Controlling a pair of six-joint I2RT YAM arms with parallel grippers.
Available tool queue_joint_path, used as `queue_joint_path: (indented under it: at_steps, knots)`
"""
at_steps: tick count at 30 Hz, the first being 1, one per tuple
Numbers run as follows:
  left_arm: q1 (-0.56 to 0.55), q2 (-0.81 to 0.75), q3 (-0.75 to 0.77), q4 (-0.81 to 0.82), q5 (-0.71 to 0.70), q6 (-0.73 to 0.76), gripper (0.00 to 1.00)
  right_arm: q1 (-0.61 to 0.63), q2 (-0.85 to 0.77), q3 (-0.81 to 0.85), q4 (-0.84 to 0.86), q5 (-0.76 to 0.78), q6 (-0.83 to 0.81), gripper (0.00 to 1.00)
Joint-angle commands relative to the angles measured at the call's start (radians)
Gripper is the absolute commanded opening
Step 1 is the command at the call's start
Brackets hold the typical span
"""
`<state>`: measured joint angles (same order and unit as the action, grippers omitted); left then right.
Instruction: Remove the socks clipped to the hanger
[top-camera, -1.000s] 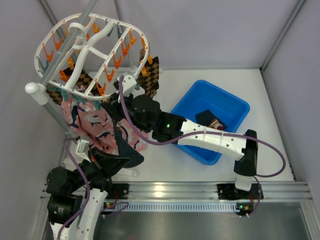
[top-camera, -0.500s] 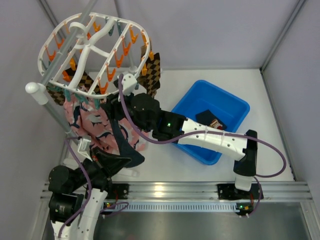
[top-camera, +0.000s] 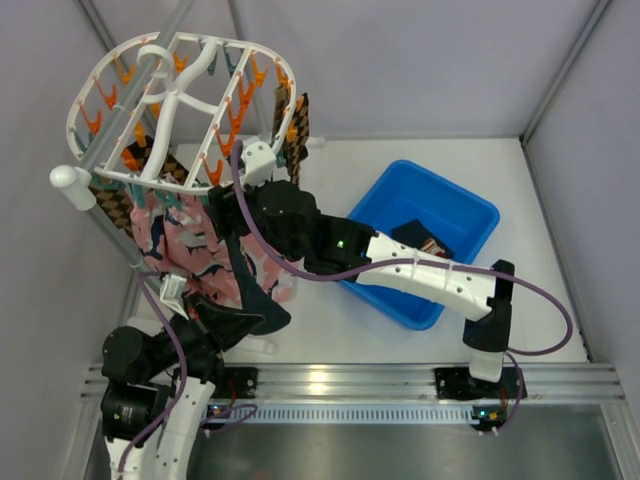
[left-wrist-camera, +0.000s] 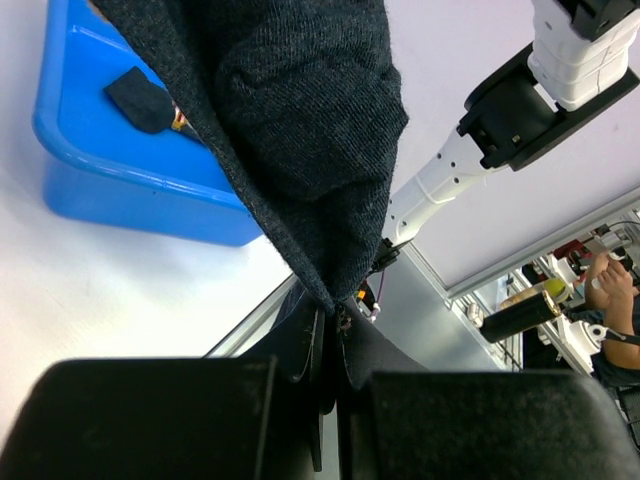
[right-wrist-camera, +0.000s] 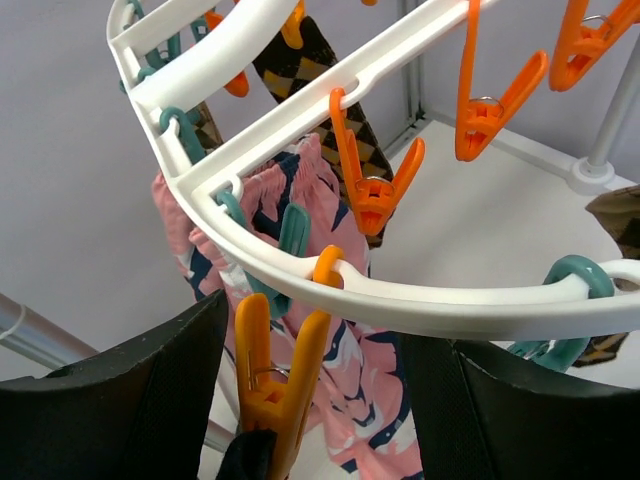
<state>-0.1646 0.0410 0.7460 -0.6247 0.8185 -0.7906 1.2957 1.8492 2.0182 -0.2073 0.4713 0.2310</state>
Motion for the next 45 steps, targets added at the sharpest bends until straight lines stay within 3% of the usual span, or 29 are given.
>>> queue_joint_path:
  at_steps: [1, 2, 6, 8, 12, 17, 30, 45]
  knots:
    - [0.004, -0.016, -0.01, 0.031, 0.022, 0.004, 0.0, 0.01, -0.01, 0.063, -0.035, 0.01, -0.025, 0.66]
    - [0.004, -0.016, -0.011, 0.031, 0.022, 0.011, 0.0, 0.011, -0.013, 0.062, -0.04, -0.015, -0.028, 0.66]
    - [0.004, -0.018, -0.025, 0.033, 0.011, 0.019, 0.0, 0.008, -0.044, 0.044, -0.067, -0.117, 0.008, 0.94]
    - [0.004, -0.013, -0.023, 0.031, -0.01, 0.022, 0.0, 0.004, -0.045, 0.042, -0.095, -0.186, 0.034, 1.0]
    - [0.004, 0.008, -0.016, 0.033, -0.03, 0.033, 0.0, 0.005, -0.076, 0.002, -0.092, -0.197, 0.062, 1.0]
    - [0.004, 0.014, -0.011, 0.033, -0.022, 0.039, 0.0, 0.005, -0.077, 0.019, -0.11, -0.106, 0.047, 0.99]
    - [0.004, 0.007, -0.022, 0.031, -0.018, 0.028, 0.0, 0.013, -0.005, 0.112, -0.132, -0.049, 0.019, 0.82]
    - [0.004, 0.005, -0.025, 0.033, -0.018, 0.024, 0.0, 0.06, 0.061, 0.181, -0.115, 0.022, -0.019, 0.74]
